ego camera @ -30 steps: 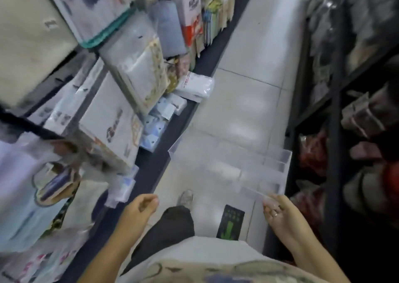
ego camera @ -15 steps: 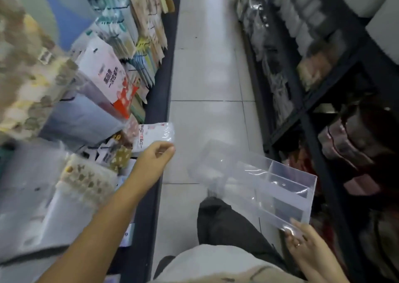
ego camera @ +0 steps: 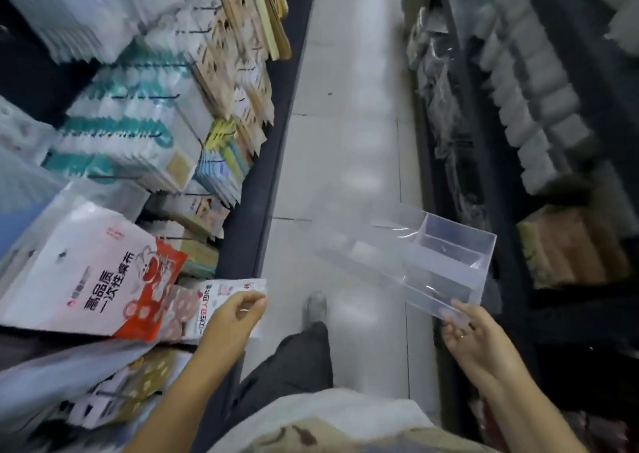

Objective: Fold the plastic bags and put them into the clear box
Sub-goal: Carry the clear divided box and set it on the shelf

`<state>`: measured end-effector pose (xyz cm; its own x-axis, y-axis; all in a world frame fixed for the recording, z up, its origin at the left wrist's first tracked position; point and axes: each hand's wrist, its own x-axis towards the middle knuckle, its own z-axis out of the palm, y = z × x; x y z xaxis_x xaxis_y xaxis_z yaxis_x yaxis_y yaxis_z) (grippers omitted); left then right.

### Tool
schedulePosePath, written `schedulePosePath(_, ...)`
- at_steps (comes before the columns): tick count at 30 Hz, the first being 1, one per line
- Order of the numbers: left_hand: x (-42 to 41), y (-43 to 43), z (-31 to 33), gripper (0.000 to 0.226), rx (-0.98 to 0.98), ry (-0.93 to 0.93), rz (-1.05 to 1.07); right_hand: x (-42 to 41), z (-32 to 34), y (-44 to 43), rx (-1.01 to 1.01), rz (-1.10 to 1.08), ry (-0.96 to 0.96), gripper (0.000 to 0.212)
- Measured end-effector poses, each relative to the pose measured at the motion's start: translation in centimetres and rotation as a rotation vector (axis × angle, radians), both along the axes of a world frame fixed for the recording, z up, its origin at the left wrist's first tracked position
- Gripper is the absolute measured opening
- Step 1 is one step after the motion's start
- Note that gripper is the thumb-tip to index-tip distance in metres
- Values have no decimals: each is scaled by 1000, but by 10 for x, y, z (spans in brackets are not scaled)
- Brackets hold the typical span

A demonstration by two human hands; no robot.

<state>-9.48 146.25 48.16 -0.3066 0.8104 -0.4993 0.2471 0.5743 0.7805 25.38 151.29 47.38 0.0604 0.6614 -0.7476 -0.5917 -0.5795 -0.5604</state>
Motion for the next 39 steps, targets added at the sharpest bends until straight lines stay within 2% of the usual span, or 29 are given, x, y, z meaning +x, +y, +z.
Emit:
schedulePosePath(6, -29, 173, -35, 6, -14, 2, 79, -17, -15, 192, 14, -9, -11, 10)
schedulePosePath(13, -33, 449, -9, 13, 89, 52, -83, -11, 1, 370, -62, -105, -21, 2)
schedulePosePath(20, -13, 695, -7, 15, 142, 50, -159, 4, -16, 566, -26, -96, -43, 6)
schedulePosePath(24, -7, 798, -19, 9, 93, 14, -75, 7, -26, 704, -47, -58, -58, 8)
schedulePosePath(30, -20, 941, -18, 10, 16, -14, 22, -11, -7, 928, -49, 61, -97, 10)
schedulePosePath(39, -108, 1189, -54, 7, -22, -31, 174, -97, -15, 1234, -62, 145, -142, 7)
